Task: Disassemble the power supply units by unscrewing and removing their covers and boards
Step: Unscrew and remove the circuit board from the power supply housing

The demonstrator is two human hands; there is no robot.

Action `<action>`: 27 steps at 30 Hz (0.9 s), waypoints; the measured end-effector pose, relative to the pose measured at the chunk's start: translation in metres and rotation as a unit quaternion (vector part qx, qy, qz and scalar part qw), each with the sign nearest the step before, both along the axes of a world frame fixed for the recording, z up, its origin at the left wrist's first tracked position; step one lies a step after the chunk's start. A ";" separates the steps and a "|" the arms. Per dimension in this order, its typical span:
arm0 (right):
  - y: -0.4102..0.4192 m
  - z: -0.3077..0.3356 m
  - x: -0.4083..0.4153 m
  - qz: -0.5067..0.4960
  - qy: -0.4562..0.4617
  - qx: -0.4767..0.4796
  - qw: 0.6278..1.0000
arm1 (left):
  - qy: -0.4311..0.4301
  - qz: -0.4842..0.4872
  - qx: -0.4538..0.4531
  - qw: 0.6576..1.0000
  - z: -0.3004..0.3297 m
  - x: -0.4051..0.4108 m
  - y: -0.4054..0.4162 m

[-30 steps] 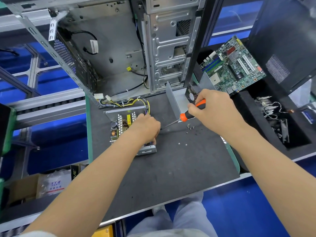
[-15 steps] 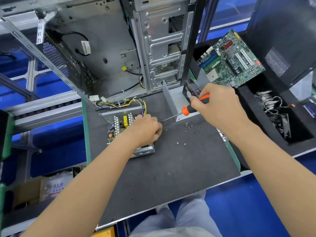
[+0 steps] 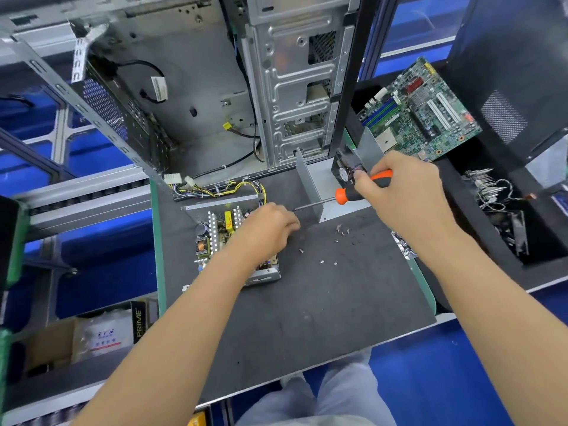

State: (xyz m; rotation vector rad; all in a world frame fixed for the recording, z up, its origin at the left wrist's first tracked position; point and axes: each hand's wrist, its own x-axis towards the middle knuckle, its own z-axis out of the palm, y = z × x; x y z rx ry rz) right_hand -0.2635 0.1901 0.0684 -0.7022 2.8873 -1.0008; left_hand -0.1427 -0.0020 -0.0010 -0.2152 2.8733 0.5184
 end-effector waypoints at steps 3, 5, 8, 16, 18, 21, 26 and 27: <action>-0.012 -0.003 0.006 0.019 -0.012 -0.007 1.000 | 0.176 0.102 0.017 0.979 0.010 0.016 -0.024; -0.023 -0.005 0.010 0.036 -0.016 -0.004 0.999 | 0.232 0.185 -0.007 0.955 0.011 0.025 -0.040; -0.038 -0.006 0.013 0.053 -0.025 -0.001 0.998 | 0.199 0.277 -0.022 0.940 0.007 0.032 -0.056; -0.039 0.009 0.000 0.046 -0.032 -0.019 0.998 | 0.174 0.381 0.078 0.904 -0.005 0.087 -0.097; -0.041 0.017 -0.001 0.066 -0.036 -0.038 0.996 | 0.196 0.429 0.144 0.870 -0.007 0.103 -0.099; -0.057 0.030 0.020 0.137 -0.049 -0.078 0.986 | 0.191 0.470 0.213 0.835 -0.013 0.127 -0.097; -0.108 0.033 0.079 0.308 -0.012 -0.017 0.951 | 0.139 0.408 0.244 0.869 -0.036 0.164 -0.082; -0.117 0.031 0.088 0.331 -0.005 -0.001 0.944 | 0.133 0.402 0.245 0.872 -0.041 0.169 -0.078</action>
